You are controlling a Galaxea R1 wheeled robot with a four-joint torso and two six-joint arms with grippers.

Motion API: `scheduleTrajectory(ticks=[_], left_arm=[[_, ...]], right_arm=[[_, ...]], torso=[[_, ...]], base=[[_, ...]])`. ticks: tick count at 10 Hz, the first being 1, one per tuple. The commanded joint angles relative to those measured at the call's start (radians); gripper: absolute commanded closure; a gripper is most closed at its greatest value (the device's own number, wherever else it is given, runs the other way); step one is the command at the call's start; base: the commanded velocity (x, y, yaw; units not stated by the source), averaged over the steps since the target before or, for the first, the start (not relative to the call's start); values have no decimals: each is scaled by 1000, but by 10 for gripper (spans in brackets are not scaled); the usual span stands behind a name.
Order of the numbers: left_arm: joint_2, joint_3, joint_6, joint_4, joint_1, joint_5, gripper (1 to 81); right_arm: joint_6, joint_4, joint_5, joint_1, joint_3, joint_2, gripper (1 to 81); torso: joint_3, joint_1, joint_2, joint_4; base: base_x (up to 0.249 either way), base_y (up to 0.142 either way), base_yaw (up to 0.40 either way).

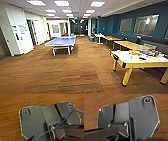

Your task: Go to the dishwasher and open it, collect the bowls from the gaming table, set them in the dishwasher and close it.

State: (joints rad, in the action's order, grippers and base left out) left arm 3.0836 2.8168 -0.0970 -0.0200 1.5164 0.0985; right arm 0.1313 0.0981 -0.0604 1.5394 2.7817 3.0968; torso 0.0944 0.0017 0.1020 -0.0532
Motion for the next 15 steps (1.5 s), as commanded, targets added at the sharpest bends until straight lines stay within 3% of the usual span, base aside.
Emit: scheduleTrajectory(ticks=[1,15], left_arm=[[1,3,2,6,-51,-46,10],[3,3,2,6,-54,-48,10]], right_arm=[[-2,8,44,-52,-2,4,10],[-1,6,44,-55,-8,9,10]], torso=[[0,0,0,0],[0,1,0,0]], base=[[243,0,0],[227,0,0]])
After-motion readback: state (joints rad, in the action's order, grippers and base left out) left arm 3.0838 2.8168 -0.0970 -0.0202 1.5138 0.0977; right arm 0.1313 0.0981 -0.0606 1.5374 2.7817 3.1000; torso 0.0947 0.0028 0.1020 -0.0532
